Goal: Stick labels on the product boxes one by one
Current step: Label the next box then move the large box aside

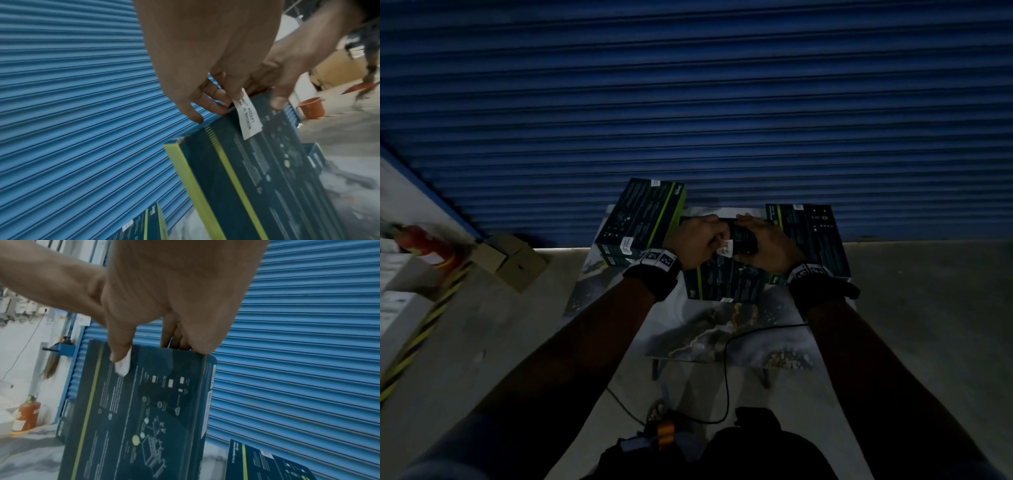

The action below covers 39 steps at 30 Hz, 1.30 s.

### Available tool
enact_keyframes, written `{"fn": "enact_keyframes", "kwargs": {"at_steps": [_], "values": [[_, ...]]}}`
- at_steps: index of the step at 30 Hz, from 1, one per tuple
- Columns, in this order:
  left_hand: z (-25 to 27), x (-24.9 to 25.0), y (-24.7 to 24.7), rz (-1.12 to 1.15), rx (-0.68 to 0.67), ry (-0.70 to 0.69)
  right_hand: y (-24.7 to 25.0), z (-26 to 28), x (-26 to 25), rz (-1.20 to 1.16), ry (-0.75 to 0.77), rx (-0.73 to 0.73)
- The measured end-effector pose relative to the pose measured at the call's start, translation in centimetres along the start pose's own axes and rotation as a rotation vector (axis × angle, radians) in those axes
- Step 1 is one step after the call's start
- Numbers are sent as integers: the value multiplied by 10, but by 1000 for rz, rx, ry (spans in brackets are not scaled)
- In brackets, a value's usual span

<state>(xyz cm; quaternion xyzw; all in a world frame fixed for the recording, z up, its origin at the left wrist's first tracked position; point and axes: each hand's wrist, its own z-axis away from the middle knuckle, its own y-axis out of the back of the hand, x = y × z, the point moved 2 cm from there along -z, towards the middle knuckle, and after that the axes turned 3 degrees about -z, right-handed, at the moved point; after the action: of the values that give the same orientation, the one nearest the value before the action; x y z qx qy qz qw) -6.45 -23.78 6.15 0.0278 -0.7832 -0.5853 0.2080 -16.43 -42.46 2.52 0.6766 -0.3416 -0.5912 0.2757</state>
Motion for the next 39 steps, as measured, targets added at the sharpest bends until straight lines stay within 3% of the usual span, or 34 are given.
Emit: {"fn": "enact_keyframes", "kwargs": {"at_steps": [24,39], "values": [[-47,-31,-4,-5,-86,94,-12,-10,8,54,-53,152],[-51,-30,4,50,-97,67,-16,-15,9,91,-57,223]]}}
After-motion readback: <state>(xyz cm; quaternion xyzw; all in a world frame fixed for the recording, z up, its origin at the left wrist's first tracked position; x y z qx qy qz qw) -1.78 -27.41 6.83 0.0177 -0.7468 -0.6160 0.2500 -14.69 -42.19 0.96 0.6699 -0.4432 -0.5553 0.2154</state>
